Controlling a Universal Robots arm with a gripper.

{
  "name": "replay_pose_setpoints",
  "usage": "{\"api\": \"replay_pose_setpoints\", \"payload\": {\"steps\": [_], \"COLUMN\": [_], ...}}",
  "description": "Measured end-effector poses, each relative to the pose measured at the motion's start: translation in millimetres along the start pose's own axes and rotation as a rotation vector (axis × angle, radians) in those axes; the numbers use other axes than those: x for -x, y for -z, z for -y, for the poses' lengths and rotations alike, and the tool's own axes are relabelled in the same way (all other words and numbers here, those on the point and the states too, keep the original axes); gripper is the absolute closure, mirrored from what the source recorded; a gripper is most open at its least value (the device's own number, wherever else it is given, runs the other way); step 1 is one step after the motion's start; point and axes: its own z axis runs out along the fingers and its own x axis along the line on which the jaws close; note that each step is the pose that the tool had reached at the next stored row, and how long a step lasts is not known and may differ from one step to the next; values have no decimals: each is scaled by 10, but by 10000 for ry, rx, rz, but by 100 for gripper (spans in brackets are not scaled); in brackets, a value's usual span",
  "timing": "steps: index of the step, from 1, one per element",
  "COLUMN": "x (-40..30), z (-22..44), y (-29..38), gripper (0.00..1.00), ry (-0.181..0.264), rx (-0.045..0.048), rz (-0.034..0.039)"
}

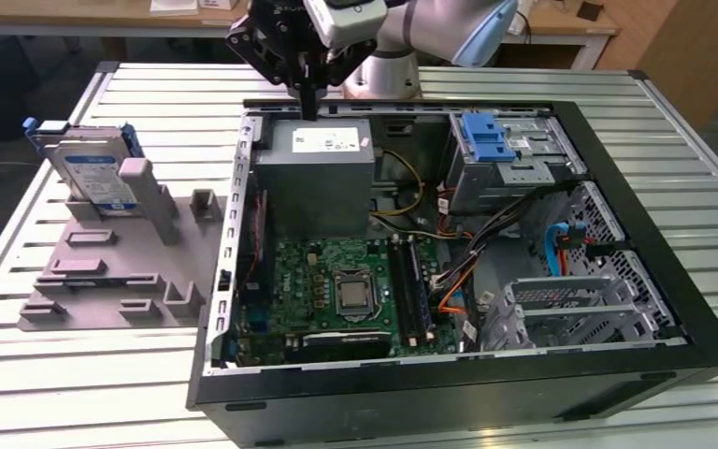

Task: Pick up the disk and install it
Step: 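Reach for the disk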

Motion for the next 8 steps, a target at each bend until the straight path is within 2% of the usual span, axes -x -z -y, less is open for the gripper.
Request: {"api": "replay_pose_setpoints", "payload": {"steps": [8], "x": [-39], "z": [-2], "y": [0], "gripper": [89], "ry": [0], "rx": [0], "rz": [0]}}
